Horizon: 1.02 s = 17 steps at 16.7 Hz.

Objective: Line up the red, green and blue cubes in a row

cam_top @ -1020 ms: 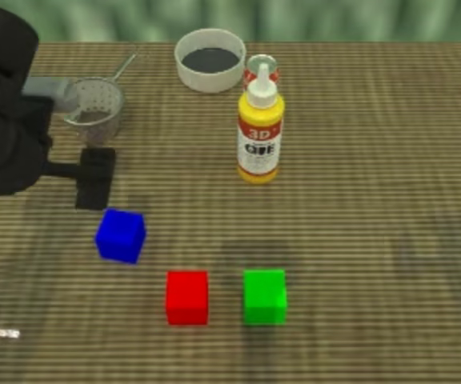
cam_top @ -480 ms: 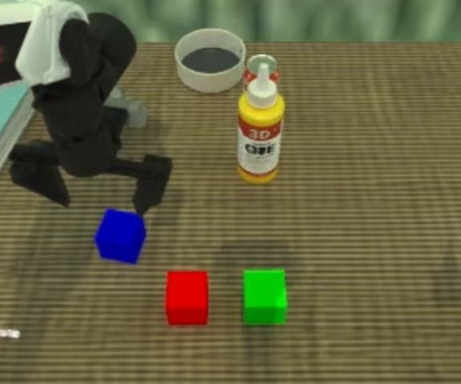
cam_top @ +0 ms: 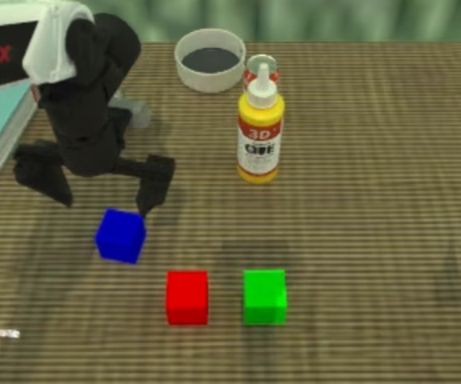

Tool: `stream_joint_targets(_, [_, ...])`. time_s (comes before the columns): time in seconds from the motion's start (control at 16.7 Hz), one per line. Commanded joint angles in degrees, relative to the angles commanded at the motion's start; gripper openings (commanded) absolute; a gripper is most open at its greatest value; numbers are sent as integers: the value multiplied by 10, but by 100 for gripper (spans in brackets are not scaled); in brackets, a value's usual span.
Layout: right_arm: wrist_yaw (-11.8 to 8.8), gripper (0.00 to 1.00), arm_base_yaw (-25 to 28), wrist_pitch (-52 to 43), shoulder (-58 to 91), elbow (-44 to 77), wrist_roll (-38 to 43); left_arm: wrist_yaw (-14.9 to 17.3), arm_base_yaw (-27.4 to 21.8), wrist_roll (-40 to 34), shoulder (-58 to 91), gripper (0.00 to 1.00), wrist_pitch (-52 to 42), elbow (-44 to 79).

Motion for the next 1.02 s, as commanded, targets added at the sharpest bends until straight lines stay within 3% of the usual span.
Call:
stream_joint_targets(0.48, [0,100,0,0,0,0,0,0,-1,1,64,100,145,-78])
stream_joint_targets(0.78, [0,100,0,0,0,0,0,0,-1,1,71,100,157,-85])
stream_joint_targets(1.02, [0,100,0,0,0,0,0,0,-1,1,71,70,157,-85])
